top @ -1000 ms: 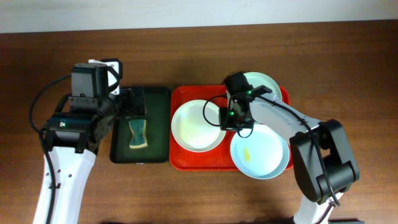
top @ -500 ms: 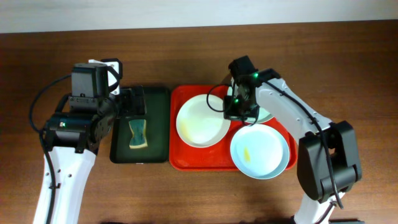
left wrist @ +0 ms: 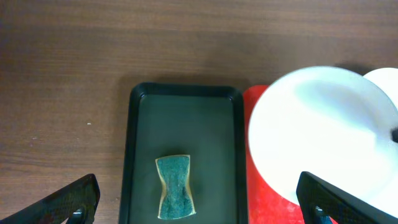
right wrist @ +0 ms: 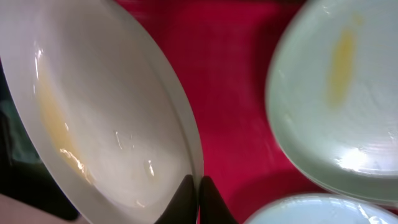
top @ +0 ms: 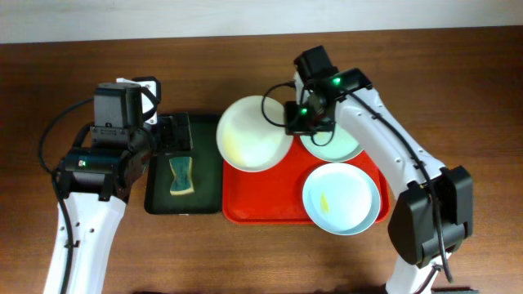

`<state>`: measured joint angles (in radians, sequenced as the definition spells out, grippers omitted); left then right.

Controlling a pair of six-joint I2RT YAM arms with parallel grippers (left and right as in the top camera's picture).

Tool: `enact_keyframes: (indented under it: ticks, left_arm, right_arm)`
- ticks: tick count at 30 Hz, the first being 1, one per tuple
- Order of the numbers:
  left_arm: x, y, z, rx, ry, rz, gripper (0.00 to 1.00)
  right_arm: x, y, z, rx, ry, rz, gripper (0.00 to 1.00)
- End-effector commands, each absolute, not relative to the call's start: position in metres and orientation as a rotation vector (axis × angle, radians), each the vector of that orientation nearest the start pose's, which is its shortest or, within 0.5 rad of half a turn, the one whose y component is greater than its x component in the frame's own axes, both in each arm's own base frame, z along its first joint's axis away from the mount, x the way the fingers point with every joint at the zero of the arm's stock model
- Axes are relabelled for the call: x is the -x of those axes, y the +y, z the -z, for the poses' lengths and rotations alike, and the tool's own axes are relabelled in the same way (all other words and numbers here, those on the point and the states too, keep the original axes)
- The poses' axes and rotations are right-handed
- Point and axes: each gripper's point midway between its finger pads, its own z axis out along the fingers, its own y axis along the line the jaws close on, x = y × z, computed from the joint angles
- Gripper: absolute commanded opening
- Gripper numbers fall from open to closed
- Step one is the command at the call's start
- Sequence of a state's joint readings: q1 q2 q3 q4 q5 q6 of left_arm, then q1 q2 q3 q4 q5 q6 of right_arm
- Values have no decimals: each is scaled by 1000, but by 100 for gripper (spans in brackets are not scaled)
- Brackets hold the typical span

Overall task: Clean dirty plates on tray and stack at the side
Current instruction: 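Lift the white plate off the red tray with the right gripper, then carry the white plate rightward past the red tray with the right gripper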

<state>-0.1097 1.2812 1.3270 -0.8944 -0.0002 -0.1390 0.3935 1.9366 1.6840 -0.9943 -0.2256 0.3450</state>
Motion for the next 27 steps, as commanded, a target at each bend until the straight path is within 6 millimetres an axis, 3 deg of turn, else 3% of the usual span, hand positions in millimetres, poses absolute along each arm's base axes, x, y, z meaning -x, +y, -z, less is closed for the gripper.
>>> enact_keyframes:
  ticks: [1,12,20,27]
  left_arm:
    - [-348,-37,-259,46,2407,109,99]
    - [-348,-37,-259,46,2407,109,99]
    - [-348,-37,-259,46,2407,109,99]
    - [-348,-37,-259,46,2407,109,99]
  right_arm:
    - [-404,232,-149,140,2771,-460,4]
    - [-434,293,-188,251,2391,-222,4]
    - [-440,339,-229,559,2090,-87,4]
    - [-447,357,-257,733,1900,-12,4]
